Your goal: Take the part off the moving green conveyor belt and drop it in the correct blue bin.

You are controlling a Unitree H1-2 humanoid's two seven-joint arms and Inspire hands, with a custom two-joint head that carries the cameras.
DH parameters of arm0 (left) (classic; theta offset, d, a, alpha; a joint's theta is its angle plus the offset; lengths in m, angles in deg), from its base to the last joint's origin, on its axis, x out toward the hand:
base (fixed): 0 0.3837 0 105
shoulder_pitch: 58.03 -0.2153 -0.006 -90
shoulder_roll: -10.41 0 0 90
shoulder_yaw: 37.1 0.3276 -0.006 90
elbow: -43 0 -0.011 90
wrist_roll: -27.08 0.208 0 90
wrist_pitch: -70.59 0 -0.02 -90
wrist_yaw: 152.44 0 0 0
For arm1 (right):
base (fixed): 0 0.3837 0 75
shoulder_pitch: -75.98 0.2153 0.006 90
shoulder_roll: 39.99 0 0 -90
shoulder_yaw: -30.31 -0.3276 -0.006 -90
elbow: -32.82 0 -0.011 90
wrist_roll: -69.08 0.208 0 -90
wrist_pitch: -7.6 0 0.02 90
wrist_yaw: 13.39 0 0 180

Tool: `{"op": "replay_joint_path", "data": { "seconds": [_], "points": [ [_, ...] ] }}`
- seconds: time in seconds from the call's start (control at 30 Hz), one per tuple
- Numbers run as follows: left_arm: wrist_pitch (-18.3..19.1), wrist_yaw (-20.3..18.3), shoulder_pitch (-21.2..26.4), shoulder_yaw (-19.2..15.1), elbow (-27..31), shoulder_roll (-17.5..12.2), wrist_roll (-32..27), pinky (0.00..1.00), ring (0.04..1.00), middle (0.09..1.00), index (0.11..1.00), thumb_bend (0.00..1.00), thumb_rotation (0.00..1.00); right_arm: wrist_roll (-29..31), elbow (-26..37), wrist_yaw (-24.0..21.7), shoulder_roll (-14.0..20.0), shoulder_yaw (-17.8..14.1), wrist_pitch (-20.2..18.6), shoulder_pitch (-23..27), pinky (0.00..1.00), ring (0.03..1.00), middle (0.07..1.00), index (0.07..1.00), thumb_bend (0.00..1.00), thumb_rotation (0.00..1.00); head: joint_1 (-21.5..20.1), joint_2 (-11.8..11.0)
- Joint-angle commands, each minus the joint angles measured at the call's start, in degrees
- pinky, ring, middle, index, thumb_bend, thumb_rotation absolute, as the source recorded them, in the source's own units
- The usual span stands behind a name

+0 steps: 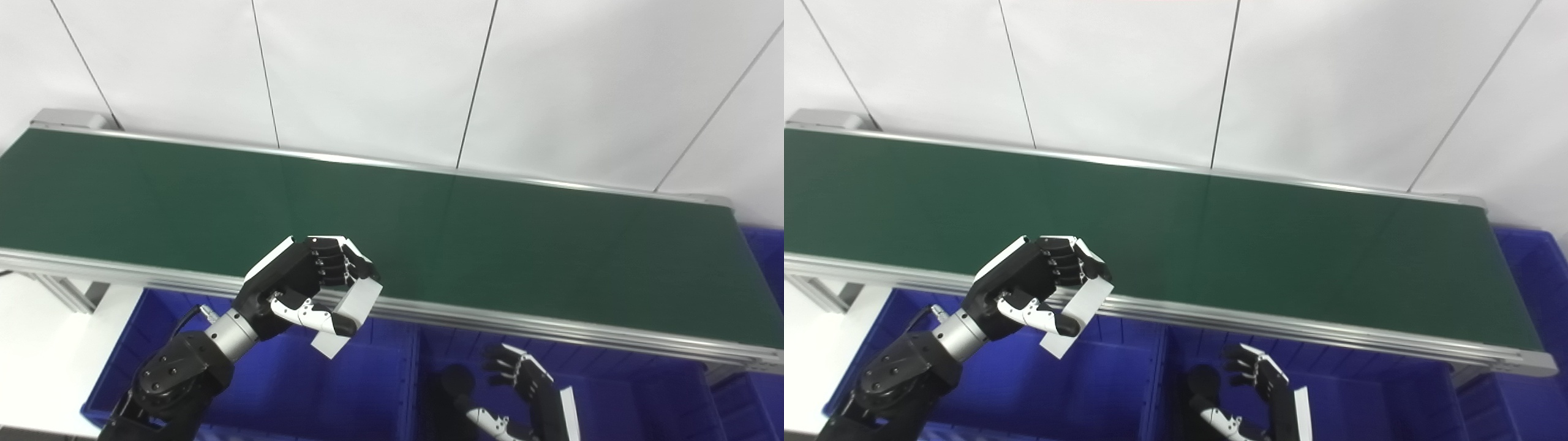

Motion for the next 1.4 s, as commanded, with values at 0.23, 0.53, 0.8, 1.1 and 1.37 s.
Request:
{"op": "replay_joint_path", "data": {
  "seconds": [0.23, 0.53, 0.8, 1.1, 1.37],
  "points": [
    [2.8, 3.7, -2.4, 1.1, -1.9, 0.0, 11.6, 0.43, 0.453, 0.494, 0.475, 0.48, 0.0, -1.2, 1.9, -0.9, -1.6, -0.9, 2.9, 0.0, 0.56, 0.639, 0.681, 0.664, 0.62, 0.0, -0.1, 1.2],
    [-2.9, 9.5, -1.3, 1.5, -10.0, 1.9, 25.0, 0.5, 0.466, 0.486, 0.45, 0.48, 0.0, -0.7, 2.7, -2.3, -2.6, -1.2, 2.9, 0.0, 0.56, 0.643, 0.687, 0.664, 0.61, 0.0, -1.0, 2.3],
    [-1.9, 13.6, -0.6, 4.5, -12.1, 2.3, 38.3, 0.4, 0.457, 0.499, 0.497, 0.48, 0.0, -1.3, 3.0, -3.0, -3.3, -2.6, 2.9, -0.4, 0.57, 0.644, 0.683, 0.662, 0.61, 0.0, -1.0, 2.4],
    [2.7, 2.9, 1.0, 10.2, -8.8, -3.9, 41.8, 0.69, 0.786, 0.793, 0.644, 0.64, 0.02, -1.4, 2.8, -3.0, -3.3, -2.8, 2.9, -0.2, 0.56, 0.635, 0.677, 0.669, 0.62, 0.0, -0.8, 2.3],
    [10.0, -8.9, 4.0, 16.5, -3.9, -9.6, 45.9, 0.89, 0.994, 0.968, 0.895, 0.78, 0.16, -1.2, 2.3, -3.1, -3.3, -2.7, 2.9, 0.1, 0.55, 0.632, 0.679, 0.671, 0.61, 0.0, -0.8, 2.2]
  ]
}}
